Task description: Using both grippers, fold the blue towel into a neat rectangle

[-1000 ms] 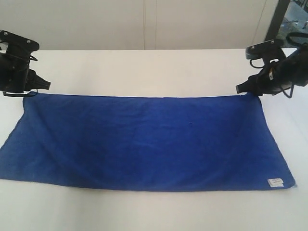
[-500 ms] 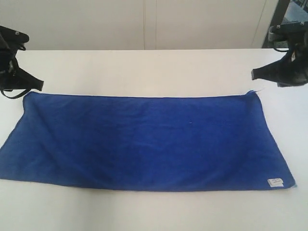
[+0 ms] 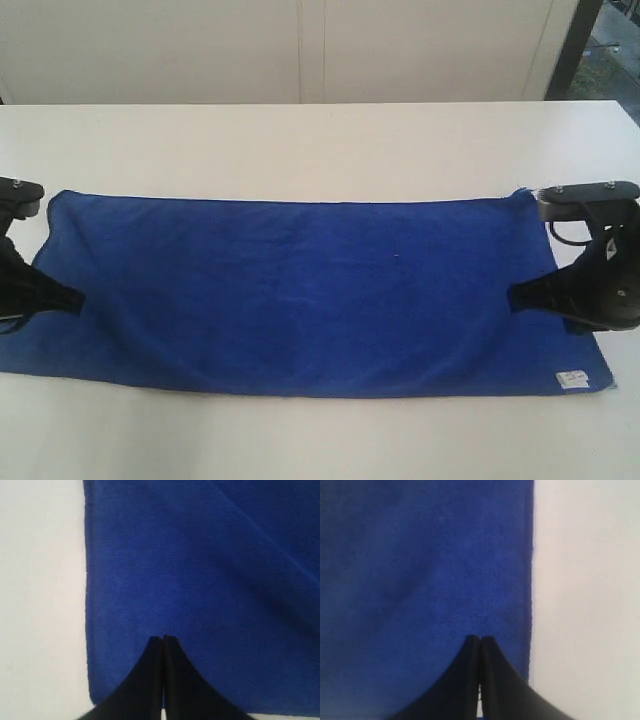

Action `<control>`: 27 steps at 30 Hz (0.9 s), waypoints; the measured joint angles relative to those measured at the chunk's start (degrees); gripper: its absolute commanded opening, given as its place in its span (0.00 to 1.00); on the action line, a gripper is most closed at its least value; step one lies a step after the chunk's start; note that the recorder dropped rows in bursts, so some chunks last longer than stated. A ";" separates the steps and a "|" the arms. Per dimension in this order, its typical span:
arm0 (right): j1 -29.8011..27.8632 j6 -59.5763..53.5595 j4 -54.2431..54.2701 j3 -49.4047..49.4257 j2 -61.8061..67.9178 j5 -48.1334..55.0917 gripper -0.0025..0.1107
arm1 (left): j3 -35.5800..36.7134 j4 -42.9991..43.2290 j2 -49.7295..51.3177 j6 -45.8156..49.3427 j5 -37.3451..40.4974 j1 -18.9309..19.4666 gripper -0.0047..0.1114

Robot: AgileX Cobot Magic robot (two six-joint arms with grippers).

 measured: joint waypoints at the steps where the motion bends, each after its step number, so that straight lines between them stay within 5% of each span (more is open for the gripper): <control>1: 0.02 0.00 0.28 0.72 0.23 -1.07 0.02 | 0.76 0.00 0.00 0.00 -2.11 0.00 0.04; 27: 0.12 3.88 0.29 3.04 -1.48 0.52 0.02 | 1.20 1.22 2.10 0.23 -5.59 0.00 0.04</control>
